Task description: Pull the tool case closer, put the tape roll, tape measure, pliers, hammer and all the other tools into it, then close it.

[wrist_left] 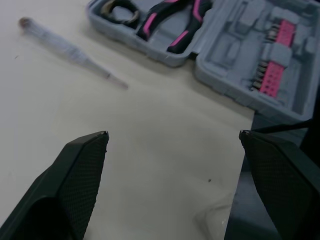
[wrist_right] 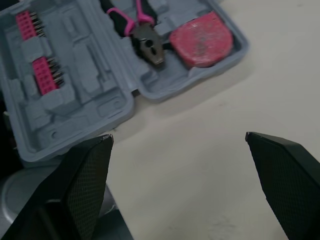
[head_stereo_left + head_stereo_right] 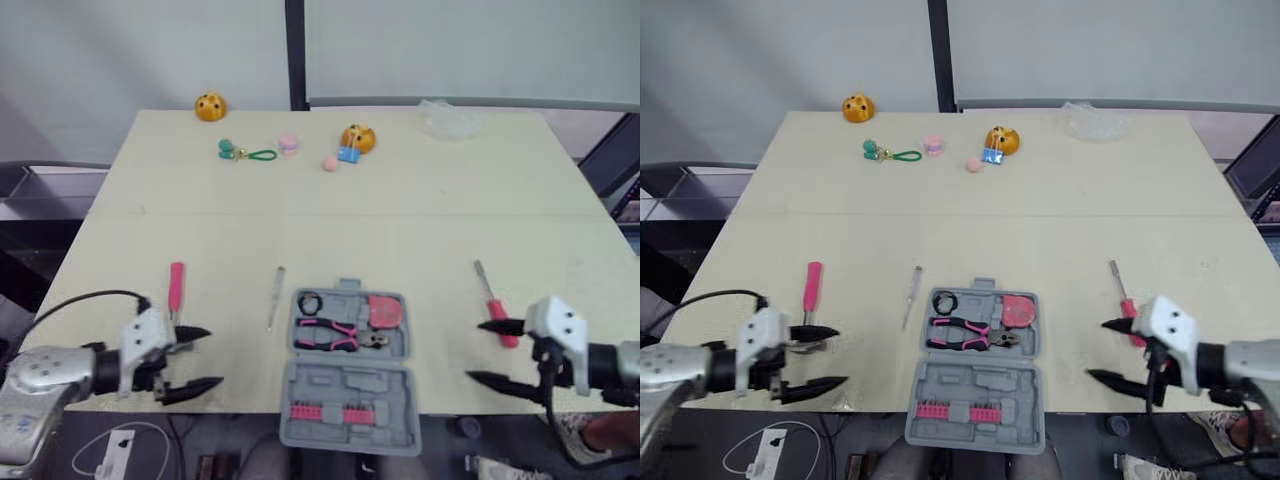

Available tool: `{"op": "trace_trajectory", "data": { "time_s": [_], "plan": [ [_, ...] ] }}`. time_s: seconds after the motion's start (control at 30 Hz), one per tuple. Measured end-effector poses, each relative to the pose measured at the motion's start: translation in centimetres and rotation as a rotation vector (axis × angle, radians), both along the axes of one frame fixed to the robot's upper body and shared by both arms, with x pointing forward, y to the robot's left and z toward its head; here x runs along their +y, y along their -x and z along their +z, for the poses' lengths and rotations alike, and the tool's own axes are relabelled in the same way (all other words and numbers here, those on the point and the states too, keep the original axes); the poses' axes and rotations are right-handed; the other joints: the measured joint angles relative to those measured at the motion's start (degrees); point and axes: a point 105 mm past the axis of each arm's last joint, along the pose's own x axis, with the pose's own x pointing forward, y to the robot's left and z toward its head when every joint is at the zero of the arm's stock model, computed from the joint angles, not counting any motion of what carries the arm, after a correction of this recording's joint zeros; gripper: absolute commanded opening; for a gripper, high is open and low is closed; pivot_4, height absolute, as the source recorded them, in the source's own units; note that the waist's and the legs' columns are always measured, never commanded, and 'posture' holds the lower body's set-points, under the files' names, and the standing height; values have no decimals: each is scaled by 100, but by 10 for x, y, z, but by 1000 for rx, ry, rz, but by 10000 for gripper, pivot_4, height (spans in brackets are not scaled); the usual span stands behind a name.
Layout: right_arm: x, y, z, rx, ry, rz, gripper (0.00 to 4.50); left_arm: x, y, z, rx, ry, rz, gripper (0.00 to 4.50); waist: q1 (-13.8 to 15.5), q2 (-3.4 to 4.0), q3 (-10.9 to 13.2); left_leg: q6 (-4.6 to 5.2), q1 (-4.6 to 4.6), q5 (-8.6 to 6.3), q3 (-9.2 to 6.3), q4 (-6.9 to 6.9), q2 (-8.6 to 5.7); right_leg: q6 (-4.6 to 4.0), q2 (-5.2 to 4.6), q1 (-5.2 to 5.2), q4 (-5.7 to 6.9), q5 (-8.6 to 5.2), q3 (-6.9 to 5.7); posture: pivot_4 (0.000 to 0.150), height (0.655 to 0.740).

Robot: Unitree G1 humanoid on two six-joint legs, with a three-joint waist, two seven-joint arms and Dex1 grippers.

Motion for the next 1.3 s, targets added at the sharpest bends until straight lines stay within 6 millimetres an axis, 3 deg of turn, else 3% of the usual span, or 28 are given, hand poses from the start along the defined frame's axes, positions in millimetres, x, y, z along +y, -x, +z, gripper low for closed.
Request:
{"op": "trace_trajectory", "data": {
  "time_s": [0.07, 0.1, 0.3, 0.4, 0.47, 0.5, 0.7, 0.93, 1.17, 1.3],
  "plan": [
    [9, -3, -9, -4, 17, 39, 26008, -12, -6, -6, -28, -49, -76, 26584, 5, 0, 0, 2, 6, 2, 9, 0, -4, 2, 5, 3, 2, 1, 0, 1500, 7400],
    [12, -5, -12, -14, 21, 50, 21501, -15, -9, -11, -30, -71, -96, 26393, 12, 0, 0, 3, 8, 4, 13, 0, -4, 2, 10, 2, 6, 1, -3, 1500, 7400],
    [16, -14, -37, -13, 63, 58, 21501, -35, -22, -29, -42, -95, -174, 26393, 36, -2, 1, 6, 6, 6, 30, 1, 0, 7, 52, -5, 23, 4, -22, 1500, 7400],
    [21, -15, -42, -13, 64, 67, 11990, -38, -25, -36, -46, -112, -201, 17263, 46, -2, 1, 7, 8, 7, 31, 3, 3, 7, 55, -5, 24, 4, -21, 1500, 7400],
    [24, -18, -45, -24, 73, 81, 1917, -40, -28, -42, -50, -132, -215, 6879, 46, -2, 1, 7, 9, 7, 31, 6, 4, 8, 56, -4, 25, 4, -20, 1500, 7400],
    [24, -19, -47, -21, 81, 78, 0, -43, -29, -44, -52, -129, -220, 2190, 46, -2, 1, 7, 8, 7, 32, 6, 3, 8, 56, -4, 25, 4, -20, 1500, 7400],
    [26, -27, -55, -34, 94, 72, 0, -68, -34, -53, -68, -84, -242, 605, 55, -7, 3, 9, 4, 8, 31, 10, 3, 11, 56, -5, 26, 6, -21, 1500, 7400],
    [29, -30, -63, -28, 104, 84, 0, -76, -42, -60, -78, -109, -266, 605, 54, -6, 3, 10, 5, 9, 32, 11, 4, 12, 59, -4, 26, 6, -21, 1500, 7400],
    [54, -30, -70, -31, 71, 156, 0, -84, -47, -61, -91, -101, -275, 605, 59, -5, 1, 10, 6, 9, 32, 14, 4, 12, 58, -4, 29, 7, -22, 1500, 7400],
    [57, -34, -71, -39, 91, 163, 0, -87, -47, -62, -95, -100, -277, 605, 56, -5, 0, 11, 9, 10, 31, 16, 4, 14, 58, 2, 28, 8, -21, 1500, 7400]
  ]
}}
